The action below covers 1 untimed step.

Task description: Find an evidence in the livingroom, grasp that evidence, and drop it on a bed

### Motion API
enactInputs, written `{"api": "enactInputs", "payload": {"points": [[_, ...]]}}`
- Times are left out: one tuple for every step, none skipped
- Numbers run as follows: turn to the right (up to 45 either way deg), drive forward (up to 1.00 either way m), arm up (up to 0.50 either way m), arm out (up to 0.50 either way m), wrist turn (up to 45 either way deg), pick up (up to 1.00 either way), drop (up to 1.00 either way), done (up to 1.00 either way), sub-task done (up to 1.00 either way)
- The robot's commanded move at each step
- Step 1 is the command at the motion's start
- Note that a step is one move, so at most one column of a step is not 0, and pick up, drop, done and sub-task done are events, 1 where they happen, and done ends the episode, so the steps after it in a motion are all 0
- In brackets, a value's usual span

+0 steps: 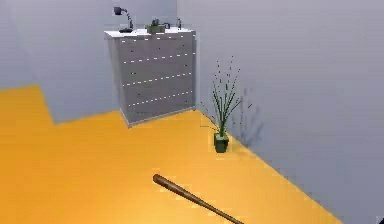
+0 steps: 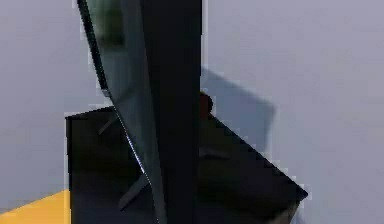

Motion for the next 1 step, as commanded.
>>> {"api": "enactInputs", "payload": {"points": [[-45.0, 0.0, 0.0, 0.0, 0.0, 0.0, 0.0, 0.0, 0.0]]}}
